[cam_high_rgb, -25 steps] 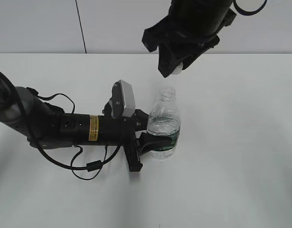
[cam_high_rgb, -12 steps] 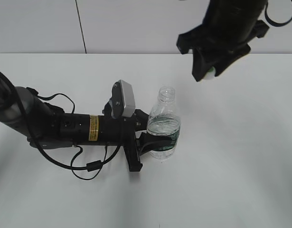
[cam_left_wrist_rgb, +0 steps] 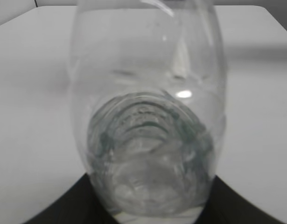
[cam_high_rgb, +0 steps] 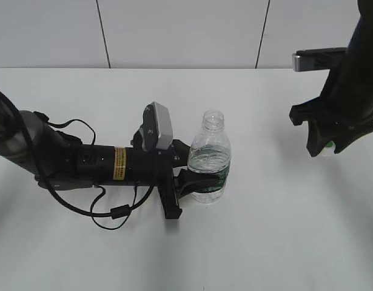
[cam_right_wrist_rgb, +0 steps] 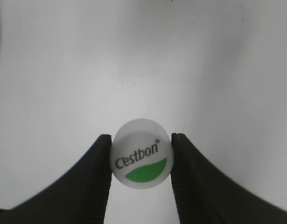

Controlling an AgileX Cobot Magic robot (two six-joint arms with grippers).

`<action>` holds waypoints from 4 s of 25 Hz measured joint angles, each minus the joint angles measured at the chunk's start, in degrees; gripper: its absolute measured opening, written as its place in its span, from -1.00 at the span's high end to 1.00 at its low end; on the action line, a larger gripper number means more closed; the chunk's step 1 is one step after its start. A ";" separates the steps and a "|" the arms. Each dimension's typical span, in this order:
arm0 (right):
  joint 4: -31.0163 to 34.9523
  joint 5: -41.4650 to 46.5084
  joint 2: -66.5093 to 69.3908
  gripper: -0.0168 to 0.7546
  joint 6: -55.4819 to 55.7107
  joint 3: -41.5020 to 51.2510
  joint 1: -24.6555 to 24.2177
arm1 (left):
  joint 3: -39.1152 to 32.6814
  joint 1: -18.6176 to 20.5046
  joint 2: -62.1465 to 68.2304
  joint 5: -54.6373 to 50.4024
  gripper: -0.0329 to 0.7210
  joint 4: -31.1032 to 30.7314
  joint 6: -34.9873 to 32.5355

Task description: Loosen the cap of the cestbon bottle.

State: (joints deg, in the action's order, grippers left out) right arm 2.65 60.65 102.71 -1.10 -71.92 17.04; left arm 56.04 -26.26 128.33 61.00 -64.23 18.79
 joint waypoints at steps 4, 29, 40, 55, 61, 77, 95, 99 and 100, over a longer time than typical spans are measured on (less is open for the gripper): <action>0.00 -11.10 0.00 0.17 0.00 7.20 -1.45 | 0.00 0.00 0.00 0.06 0.15 0.00 0.00; -0.06 -29.20 6.97 -0.66 0.43 13.86 -1.45 | 0.00 0.00 0.00 0.06 0.15 0.05 0.00; 0.70 -28.89 6.97 -0.58 0.43 13.86 -1.45 | 0.00 2.53 0.00 0.95 0.09 -3.23 1.68; 1.13 -28.57 0.78 -0.58 0.49 13.86 -1.45 | 0.00 6.05 -0.06 -1.85 -0.63 -10.25 6.65; 1.18 -28.57 -3.95 -0.57 0.42 13.90 -1.45 | 0.00 10.88 -1.77 -2.75 -0.63 -24.16 15.78; 1.29 -25.99 -4.07 -0.57 0.42 13.90 -1.45 | -0.05 19.18 -23.49 -27.43 -0.57 -36.55 43.69; -8.45 -26.06 -20.17 -0.57 0.51 9.35 -1.45 | -0.11 19.23 -30.42 -58.46 -0.41 -22.36 63.89; -9.03 -26.06 -22.22 -0.57 0.69 8.72 -1.45 | -0.11 20.32 -30.42 -61.34 -0.39 -11.58 63.95; -9.03 -26.01 -22.49 -0.57 0.79 8.72 -1.45 | -0.11 20.72 -30.42 -62.35 -0.39 -9.51 63.99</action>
State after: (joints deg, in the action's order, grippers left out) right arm -6.38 34.65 80.22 -0.30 -63.20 15.59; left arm 55.94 -5.54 97.91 -1.35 -73.75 82.78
